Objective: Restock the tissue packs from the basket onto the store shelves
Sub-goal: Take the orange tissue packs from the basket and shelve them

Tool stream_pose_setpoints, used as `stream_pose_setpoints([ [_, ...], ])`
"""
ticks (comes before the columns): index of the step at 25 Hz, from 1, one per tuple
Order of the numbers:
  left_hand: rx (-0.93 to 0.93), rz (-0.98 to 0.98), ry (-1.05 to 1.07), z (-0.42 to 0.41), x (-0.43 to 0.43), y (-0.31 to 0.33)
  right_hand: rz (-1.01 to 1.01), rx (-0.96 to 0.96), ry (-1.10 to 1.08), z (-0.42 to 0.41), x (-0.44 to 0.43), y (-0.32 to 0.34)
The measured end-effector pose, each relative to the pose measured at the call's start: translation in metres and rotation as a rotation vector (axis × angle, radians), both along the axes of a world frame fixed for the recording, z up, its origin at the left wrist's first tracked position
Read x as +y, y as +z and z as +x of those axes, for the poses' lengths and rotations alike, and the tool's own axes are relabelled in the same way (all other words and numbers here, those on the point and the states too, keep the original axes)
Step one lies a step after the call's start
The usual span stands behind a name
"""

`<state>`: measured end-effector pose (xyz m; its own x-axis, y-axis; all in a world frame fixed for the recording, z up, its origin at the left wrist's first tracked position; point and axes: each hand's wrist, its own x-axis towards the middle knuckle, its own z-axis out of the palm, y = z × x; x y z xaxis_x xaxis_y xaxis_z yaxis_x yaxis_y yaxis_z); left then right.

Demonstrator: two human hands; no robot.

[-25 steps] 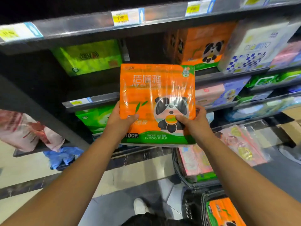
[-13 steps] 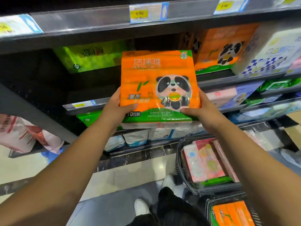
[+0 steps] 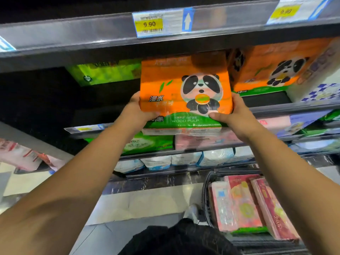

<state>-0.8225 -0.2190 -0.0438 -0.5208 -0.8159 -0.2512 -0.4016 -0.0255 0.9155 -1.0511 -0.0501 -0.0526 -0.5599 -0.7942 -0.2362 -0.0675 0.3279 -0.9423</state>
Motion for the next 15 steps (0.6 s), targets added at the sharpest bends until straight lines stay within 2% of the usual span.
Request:
stream_pose_setpoints([
  [4,-0.104,-0.143,0.001,-0.027,-0.012,0.004,0.037,0.111,0.076,-0.032,-0.026,-0.004],
  [6,-0.140,-0.144,0.064,-0.035,-0.016,0.000,0.054,0.185,0.089,-0.037,-0.035,-0.006],
  [9,-0.224,-0.182,0.141,-0.043,-0.020,-0.006,0.043,0.299,0.054,-0.034,-0.044,-0.006],
  [15,-0.244,-0.311,0.165,-0.055,-0.032,-0.013,-0.003,0.351,-0.035,-0.032,-0.065,-0.009],
])
